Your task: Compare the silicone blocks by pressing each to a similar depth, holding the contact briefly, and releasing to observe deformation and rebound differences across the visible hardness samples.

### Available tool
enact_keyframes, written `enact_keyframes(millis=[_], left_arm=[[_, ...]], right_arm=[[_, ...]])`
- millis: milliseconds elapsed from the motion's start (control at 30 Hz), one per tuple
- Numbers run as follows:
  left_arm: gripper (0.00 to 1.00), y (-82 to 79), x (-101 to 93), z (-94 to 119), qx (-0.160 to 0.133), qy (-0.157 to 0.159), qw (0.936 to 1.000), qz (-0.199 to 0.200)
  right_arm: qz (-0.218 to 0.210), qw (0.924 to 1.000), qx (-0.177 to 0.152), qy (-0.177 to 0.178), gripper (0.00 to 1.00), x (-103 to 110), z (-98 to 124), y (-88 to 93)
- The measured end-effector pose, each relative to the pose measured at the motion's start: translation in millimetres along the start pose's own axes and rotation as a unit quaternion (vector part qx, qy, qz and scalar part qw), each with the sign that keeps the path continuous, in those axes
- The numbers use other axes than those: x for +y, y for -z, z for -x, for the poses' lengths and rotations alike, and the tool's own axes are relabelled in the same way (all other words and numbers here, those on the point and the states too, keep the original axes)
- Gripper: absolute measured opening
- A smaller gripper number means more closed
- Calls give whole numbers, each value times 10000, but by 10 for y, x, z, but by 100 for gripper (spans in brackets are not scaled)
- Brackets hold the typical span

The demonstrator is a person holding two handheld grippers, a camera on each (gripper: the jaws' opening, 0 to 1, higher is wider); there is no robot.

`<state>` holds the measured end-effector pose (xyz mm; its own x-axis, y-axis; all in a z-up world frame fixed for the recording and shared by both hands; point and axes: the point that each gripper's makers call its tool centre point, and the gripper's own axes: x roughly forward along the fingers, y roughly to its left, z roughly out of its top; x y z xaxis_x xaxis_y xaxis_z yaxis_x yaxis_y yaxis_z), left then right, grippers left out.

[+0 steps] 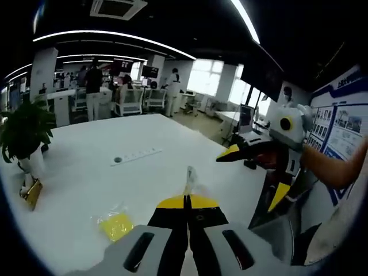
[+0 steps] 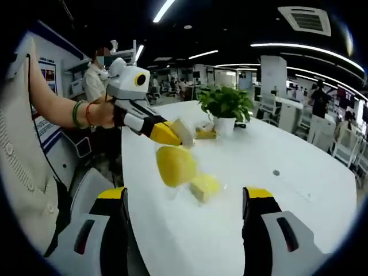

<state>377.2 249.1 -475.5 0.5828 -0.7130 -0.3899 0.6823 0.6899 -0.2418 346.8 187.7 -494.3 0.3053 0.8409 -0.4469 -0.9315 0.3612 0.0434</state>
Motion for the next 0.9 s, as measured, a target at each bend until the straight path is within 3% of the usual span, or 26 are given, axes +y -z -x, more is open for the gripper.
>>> enact_keyframes(millis=[567,900], left_arm=[[0,-20,-7,-163,257,433,9980,-380],[0,-35,-29,-269,307,673,9963,-426]], right_arm=[[384,9952,581,-693,73,-105,-600,41],[254,9919,752,-992,69,-166,-839,104]])
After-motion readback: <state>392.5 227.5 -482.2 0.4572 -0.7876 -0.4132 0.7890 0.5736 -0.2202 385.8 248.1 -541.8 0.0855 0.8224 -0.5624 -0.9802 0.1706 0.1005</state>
